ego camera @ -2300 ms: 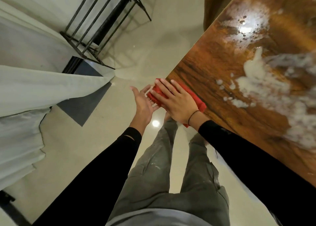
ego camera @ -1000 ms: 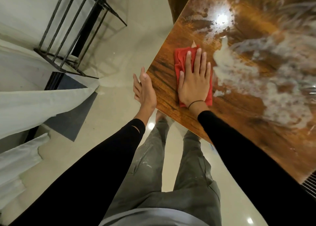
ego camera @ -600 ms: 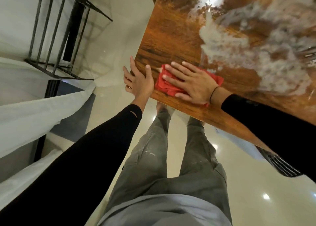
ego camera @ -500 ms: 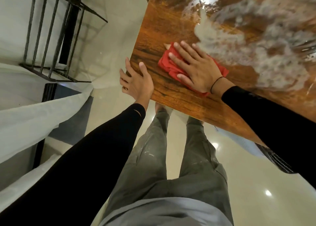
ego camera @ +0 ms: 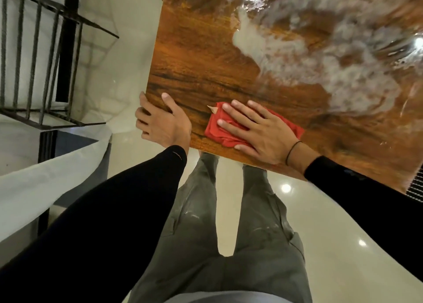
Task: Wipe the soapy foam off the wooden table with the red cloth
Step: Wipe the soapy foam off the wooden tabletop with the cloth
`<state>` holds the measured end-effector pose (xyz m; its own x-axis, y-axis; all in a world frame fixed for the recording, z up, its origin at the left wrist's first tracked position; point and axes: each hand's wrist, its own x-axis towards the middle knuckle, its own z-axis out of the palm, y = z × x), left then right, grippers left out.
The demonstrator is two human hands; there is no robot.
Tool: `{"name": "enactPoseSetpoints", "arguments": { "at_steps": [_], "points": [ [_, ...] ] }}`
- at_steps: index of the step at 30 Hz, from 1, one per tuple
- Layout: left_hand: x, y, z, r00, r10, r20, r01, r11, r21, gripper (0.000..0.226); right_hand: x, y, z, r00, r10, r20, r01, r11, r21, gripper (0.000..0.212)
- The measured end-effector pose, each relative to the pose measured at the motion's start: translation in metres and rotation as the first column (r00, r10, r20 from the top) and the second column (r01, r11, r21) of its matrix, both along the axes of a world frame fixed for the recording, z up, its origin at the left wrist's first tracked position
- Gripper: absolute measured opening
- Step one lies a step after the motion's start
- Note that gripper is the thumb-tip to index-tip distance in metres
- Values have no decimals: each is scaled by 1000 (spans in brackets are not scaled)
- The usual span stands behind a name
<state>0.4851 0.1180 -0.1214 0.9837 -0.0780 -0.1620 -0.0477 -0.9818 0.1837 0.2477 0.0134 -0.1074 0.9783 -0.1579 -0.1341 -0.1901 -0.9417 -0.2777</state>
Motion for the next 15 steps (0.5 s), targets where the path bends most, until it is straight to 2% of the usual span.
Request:
{"name": "enactPoseSetpoints", "arguments": {
  "at_steps": [3, 5, 7, 9, 11, 13, 14, 15],
  "points": [
    [2, 0, -3, 1000, -1, 13, 1, 1000, -5, 72, 6, -34, 2, 995, -100, 29, 101, 994, -42, 71],
    [2, 1, -6, 1000, -1, 25, 1, 1000, 3, 72, 13, -48, 5, 963, -266, 38, 268, 961, -73, 70],
    [2, 1, -6, 1000, 9, 29, -10, 1000, 12, 72, 17, -46, 8, 886, -462, 35, 463, 882, -89, 69],
    [1, 1, -5, 1000, 9, 27, -9, 1000, 9, 71, 18, -32, 10, 751, -658, 50, 660, 746, -89, 68],
    [2, 1, -5, 1000, -1, 26, 0, 1000, 3, 71, 22, -12, 10, 541, -837, 83, 840, 533, -103, 68],
    [2, 2, -4, 999, -6, 32, 6, 1000, 10, 71, 30, 12, 11, 326, -941, 92, 943, 317, -100, 69],
    [2, 2, -4, 999, -10, 37, 9, 1000, 18, 71, 35, 25, 12, 261, -962, 81, 963, 253, -93, 70],
    [1, 1, -3, 999, -18, 45, 17, 1000, 23, 71, 40, 39, 12, 240, -969, 64, 969, 234, -84, 71]
  ]
}}
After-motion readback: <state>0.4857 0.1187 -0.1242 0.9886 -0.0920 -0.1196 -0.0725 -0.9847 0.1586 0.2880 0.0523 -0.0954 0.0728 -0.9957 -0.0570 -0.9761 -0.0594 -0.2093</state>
